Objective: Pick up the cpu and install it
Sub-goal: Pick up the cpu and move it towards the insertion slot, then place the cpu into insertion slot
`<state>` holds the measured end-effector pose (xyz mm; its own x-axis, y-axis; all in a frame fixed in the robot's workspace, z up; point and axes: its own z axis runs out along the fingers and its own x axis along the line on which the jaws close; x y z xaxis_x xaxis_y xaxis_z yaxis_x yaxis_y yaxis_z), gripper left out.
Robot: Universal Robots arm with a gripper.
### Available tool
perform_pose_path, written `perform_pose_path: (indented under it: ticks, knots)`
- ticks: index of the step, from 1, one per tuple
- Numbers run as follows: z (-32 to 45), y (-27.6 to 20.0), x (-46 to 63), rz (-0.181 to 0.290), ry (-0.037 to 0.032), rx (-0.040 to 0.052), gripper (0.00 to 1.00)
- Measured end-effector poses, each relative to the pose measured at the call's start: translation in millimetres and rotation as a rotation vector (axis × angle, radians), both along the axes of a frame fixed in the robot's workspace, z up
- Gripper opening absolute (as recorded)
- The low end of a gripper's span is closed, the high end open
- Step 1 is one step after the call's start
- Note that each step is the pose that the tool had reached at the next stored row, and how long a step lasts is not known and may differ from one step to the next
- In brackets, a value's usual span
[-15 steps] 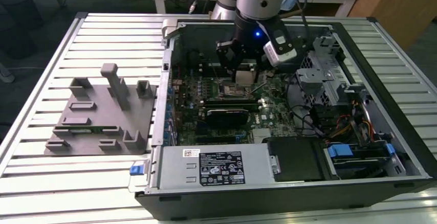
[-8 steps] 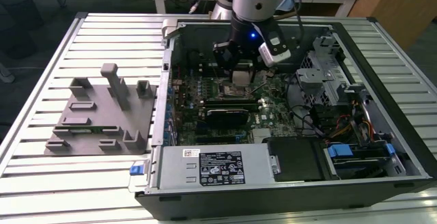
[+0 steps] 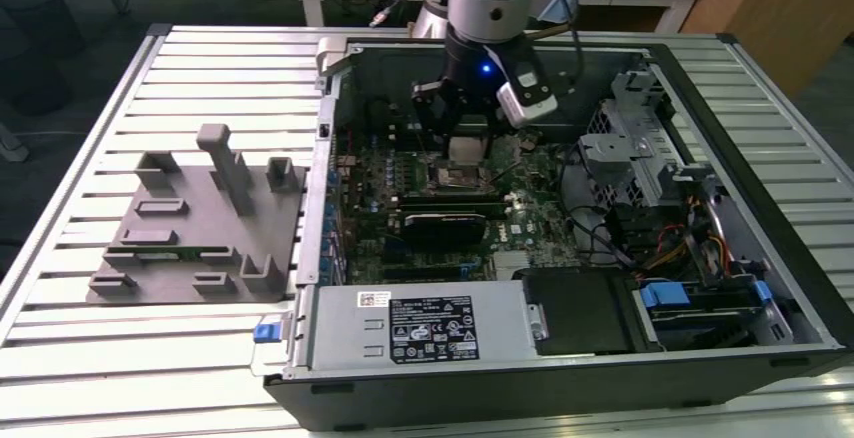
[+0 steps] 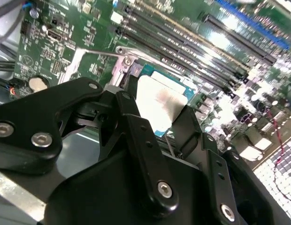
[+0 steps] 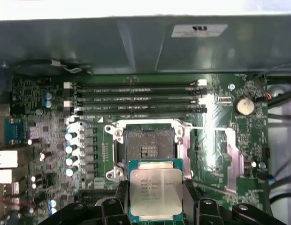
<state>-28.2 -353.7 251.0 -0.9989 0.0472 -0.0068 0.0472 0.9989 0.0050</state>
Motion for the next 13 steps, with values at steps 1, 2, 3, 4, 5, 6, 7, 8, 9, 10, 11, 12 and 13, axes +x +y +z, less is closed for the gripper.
perform_pose_path:
  ticks: [1, 2, 3, 4, 5, 6, 7, 8, 9, 10, 11, 12, 13]
  knots:
    - [-1.0, 0.8, -0.1, 0.000, 0.0000, -0.0002, 0.55]
    - [-2.2, 1.3, -0.1, 0.000, -0.0001, -0.0004, 0.55]
    - [-3.3, 1.7, -0.1, 0.001, -0.0001, -0.0009, 0.55]
    - [-4.1, 2.0, 0.0, 0.001, 0.0000, -0.0014, 0.55]
    - [-4.2, 2.0, -0.1, 0.001, 0.0000, -0.0017, 0.55]
    - [-4.2, 2.0, -0.1, 0.001, 0.0001, -0.0018, 0.55]
    - [-4.5, 2.0, -0.1, 0.001, 0.0000, -0.0016, 0.55]
    - [-4.7, 2.0, -0.1, 0.001, 0.0000, -0.0016, 0.55]
    - [-4.7, 2.0, -0.1, 0.001, 0.0000, -0.0016, 0.55]
    - [-4.7, 2.0, -0.1, 0.001, 0.0000, -0.0016, 0.55]
    - [-4.7, 2.0, -0.1, 0.001, 0.0000, -0.0016, 0.55]
    - [-4.7, 2.0, -0.1, 0.001, 0.0000, -0.0016, 0.55]
    - [-4.8, 2.0, -0.1, 0.001, 0.0000, -0.0016, 0.55]
